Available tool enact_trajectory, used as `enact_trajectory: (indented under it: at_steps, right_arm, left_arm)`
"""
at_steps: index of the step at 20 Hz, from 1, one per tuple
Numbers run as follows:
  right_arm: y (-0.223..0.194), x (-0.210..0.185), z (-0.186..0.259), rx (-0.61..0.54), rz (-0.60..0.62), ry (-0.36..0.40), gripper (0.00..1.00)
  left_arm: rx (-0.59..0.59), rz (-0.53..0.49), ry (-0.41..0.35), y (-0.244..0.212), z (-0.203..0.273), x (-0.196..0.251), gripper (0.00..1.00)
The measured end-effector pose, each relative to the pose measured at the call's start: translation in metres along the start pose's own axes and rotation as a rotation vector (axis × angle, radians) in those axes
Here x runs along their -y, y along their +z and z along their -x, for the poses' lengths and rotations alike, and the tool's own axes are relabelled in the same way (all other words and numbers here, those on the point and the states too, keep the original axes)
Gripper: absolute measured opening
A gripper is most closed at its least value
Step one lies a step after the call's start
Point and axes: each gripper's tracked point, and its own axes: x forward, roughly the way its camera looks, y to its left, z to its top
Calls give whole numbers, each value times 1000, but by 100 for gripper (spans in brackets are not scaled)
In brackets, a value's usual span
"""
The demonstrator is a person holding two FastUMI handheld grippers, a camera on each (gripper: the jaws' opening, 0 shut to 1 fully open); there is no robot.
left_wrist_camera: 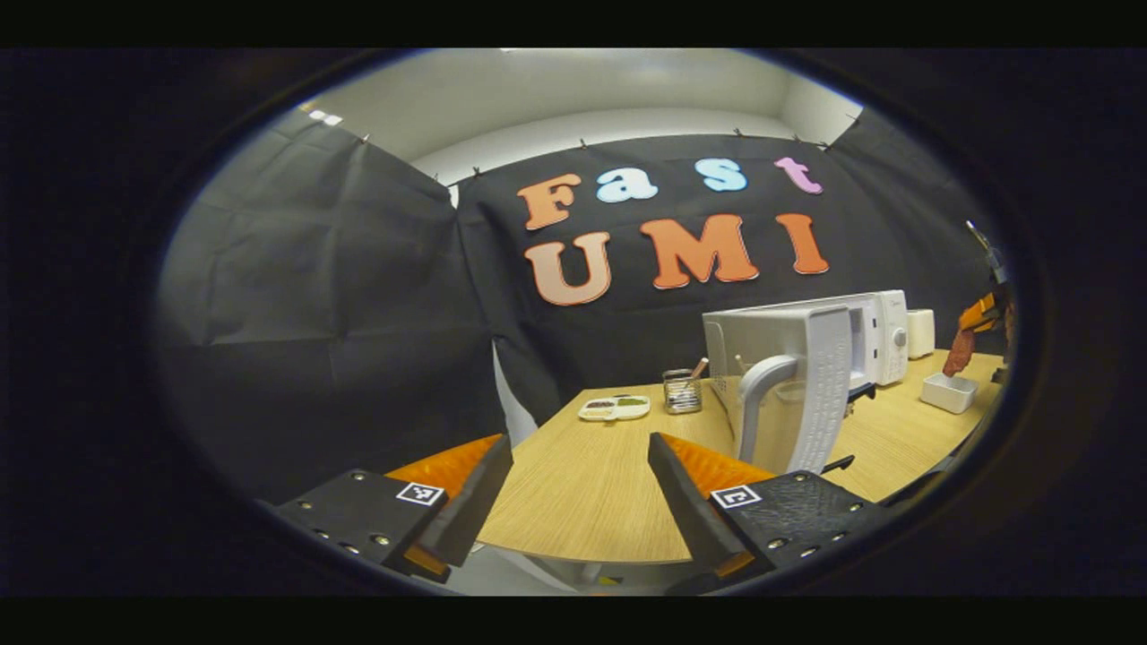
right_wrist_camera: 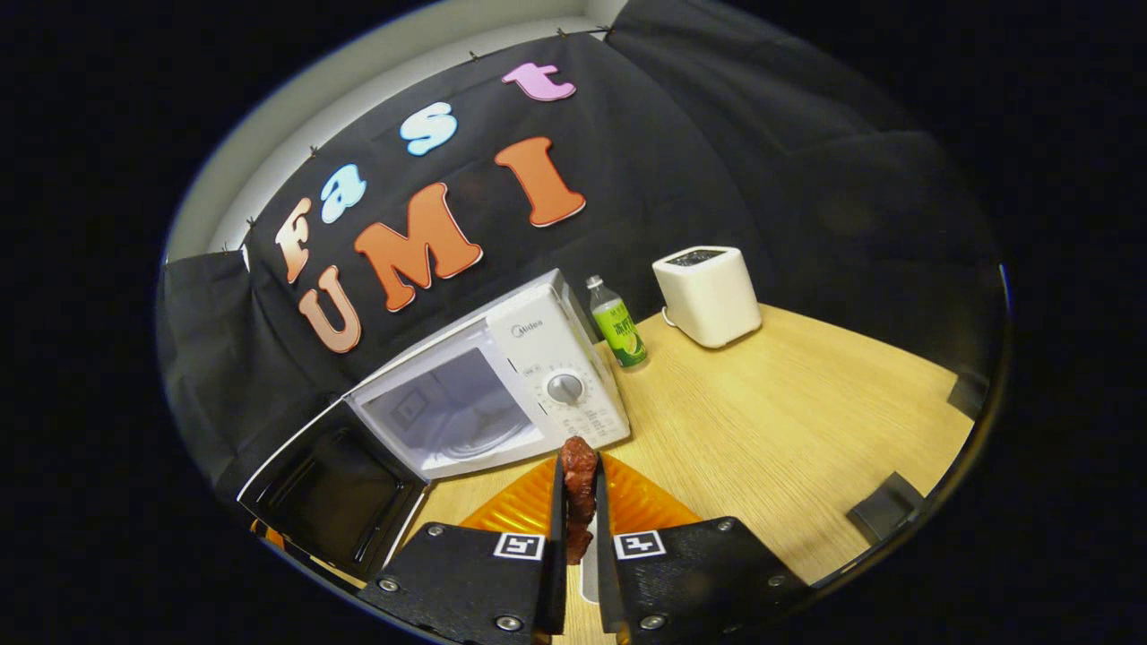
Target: Open the microwave oven with the left hand, put the food in, and close the microwave oven.
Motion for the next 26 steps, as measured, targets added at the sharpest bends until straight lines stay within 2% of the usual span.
enact_trajectory:
  at_steps: [5,10,14,18,22,23,26]
  right_arm:
    - [28,-48,-17,67,89,44,14]
    - [30,-105,-47,95,83,112,14]
    - [22,-141,-78,109,62,133,14]
    - [14,-158,-112,146,6,110,14]
    - [-3,-155,-151,152,-77,53,14]
    - [-10,-155,-160,139,-93,43,14]
    - [-16,-155,-181,153,-147,22,14]
  left_arm:
    - [-3,25,7,-3,-4,-1,91]
    - [2,45,32,0,-5,-8,94]
    - [5,48,53,6,-4,-16,91]
    - [15,30,69,13,-4,-24,91]
    - [16,10,85,16,-2,-35,94]
    - [14,12,88,15,-2,-37,91]
    - [1,24,103,9,-1,-46,92]
